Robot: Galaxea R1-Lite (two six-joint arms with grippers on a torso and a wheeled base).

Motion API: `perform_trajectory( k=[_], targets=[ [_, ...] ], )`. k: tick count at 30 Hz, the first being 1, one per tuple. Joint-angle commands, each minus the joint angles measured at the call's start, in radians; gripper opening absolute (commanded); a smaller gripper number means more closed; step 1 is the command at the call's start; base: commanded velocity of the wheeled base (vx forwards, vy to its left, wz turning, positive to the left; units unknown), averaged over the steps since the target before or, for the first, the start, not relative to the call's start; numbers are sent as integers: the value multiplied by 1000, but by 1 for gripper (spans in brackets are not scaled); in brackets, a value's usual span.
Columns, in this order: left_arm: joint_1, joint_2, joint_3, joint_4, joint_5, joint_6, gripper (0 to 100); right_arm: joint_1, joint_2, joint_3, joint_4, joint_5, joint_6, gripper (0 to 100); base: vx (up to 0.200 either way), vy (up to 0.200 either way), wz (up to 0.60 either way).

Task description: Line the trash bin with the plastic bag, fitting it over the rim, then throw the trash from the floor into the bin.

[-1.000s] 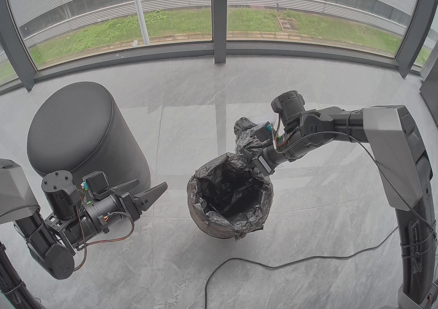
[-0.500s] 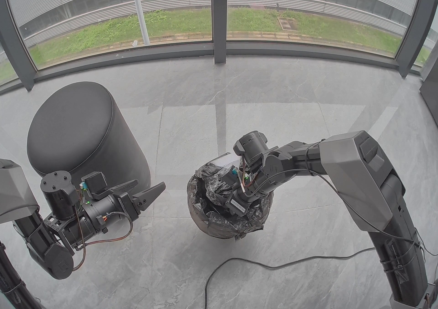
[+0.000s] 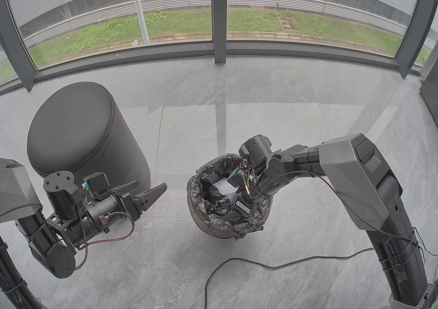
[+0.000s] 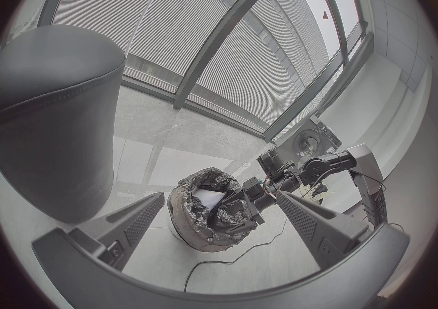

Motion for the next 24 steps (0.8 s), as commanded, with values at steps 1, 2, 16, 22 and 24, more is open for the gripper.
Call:
perform_trajectory(
  k=[1,2,16,22,24],
  targets=[
    [0,4,0,0,-1,0,100,8,-6,0,-1,-14,-1,100,0,0,0],
    [1,4,-2,0,-1,0,100,10,-12,0,-1,-17,-1,100,0,0,0],
    [9,-219,93,1,1,4,100,-136,-399,0,292,-81,71,100,0,0,0],
    [3,-475,276,15,1,69,100,-167,-745,0,1101,-160,157,100,0,0,0],
    [8,-592,276,44,3,72,100,-157,-850,0,1194,-192,162,100,0,0,0]
  ],
)
